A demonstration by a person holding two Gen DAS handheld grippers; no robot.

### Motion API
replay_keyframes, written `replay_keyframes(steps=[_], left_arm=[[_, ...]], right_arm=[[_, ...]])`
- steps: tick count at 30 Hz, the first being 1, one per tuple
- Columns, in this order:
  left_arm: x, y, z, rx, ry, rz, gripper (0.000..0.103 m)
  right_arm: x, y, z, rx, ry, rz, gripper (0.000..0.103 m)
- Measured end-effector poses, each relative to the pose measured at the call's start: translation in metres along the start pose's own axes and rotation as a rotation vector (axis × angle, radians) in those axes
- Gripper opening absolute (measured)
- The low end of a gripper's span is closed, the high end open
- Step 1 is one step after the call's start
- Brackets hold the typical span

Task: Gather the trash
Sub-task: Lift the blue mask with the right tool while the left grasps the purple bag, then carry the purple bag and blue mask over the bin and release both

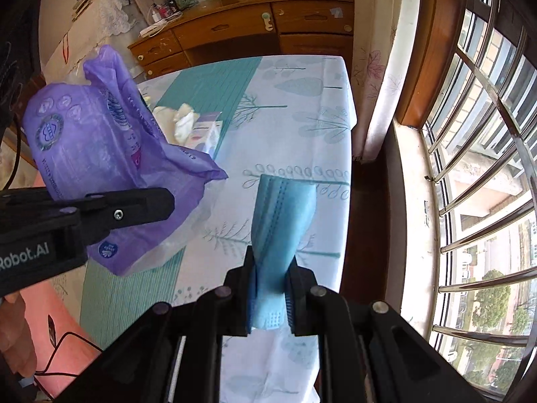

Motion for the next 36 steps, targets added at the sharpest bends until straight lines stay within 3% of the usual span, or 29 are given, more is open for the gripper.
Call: replay_keyframes(steps=[10, 18, 26, 29, 36], left_arm=[[0.121, 0.048, 0.141, -0.199, -0.104, -0.002, 0.007], [0.173, 0.117, 0.269, -0.267, -0.115, 0.009, 0.007], [0.176, 0.161, 0.360, -0.306, -0.070, 0.003, 0.007], [0.155, 0.166, 0.381, -0.313, -0.035, -0.004, 0.007], [0.093, 0.200, 0.446, -0.211, 0.112, 0.014, 0.007]], right_arm=[[0.057, 0.096, 0.112, -0.118, -0.083, 0.021, 0.014], [0.066, 0.168, 0.217, -0.206, -0.058, 0.050, 0.014], [0.044, 0.226, 0.291, -0.153, 0.094, 0.041, 0.014], [0.031, 0.242, 0.311, -0.116, 0.149, 0.043, 0.014], [-0.031, 0.254, 0.354, -0.115, 0.269, 0.043, 0.014]])
Point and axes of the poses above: each gripper's, at about its wrist camera, not at the fingertips, and x roughly against the way its jaws point, y to its left, z to its underside, the point moved 8 cm from there along -x, roughly the way its jaws point, and after that the axes turned 1 degree about -z, right-handed, at the moved point
